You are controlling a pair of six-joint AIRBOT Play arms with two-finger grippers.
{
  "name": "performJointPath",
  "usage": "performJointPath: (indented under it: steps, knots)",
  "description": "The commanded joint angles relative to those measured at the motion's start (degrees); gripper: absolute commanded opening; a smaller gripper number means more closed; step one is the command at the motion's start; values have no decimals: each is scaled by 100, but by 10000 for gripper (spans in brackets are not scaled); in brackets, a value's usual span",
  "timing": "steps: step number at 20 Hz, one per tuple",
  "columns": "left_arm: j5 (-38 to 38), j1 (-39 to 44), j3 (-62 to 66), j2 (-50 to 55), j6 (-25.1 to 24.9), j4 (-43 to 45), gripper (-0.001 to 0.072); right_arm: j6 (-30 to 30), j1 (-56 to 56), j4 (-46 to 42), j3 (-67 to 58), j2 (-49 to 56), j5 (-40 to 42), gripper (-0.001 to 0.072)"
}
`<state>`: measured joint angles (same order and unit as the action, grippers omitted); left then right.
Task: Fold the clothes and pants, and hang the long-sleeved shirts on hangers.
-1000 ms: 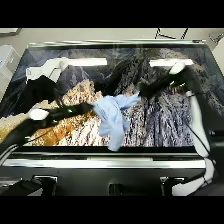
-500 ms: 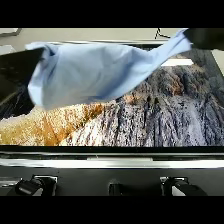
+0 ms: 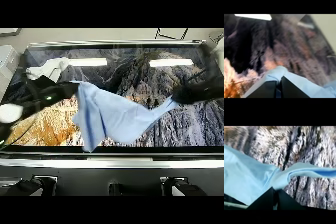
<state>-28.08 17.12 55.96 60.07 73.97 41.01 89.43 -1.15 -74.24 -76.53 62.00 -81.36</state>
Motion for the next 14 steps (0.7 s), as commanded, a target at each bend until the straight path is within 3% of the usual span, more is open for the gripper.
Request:
performJointPath:
  steps: [1, 2, 3, 4, 5, 8, 10, 12, 14]
  knots:
    - [-70, 33, 337, 1641, 63, -424, 28, 514, -2, -42, 1504, 238, 1257, 41]
    - [-413, 55, 494, 2039, 61, -841, 58, 551, -2, 17, 1633, 358, 1272, 41]
    - [-837, 74, 623, 2330, 61, -1086, 235, 551, -2, 28, 1674, 490, 1233, 41]
    - [-1434, 50, 763, 2551, 61, -1121, 602, 546, -2, 28, 1674, 581, 1217, 41]
    - [-2120, -81, 887, 2649, 59, -990, 708, 527, -2, 22, 1674, 627, 1252, 41]
    - [-4365, -988, 1078, 2472, 533, 188, 707, 415, -2, -13, 1674, 623, 1266, 42]
    - [-5219, -1502, 778, 2055, 964, 1478, 706, 415, -2, -15, 1674, 623, 1231, 42]
    - [-5093, -1692, -201, 1388, 988, 1788, 706, 417, -2, -15, 1674, 623, 1250, 42]
    - [-4507, -1576, -1467, 780, 970, 1178, 705, 417, -2, -13, 1674, 623, 1252, 42]
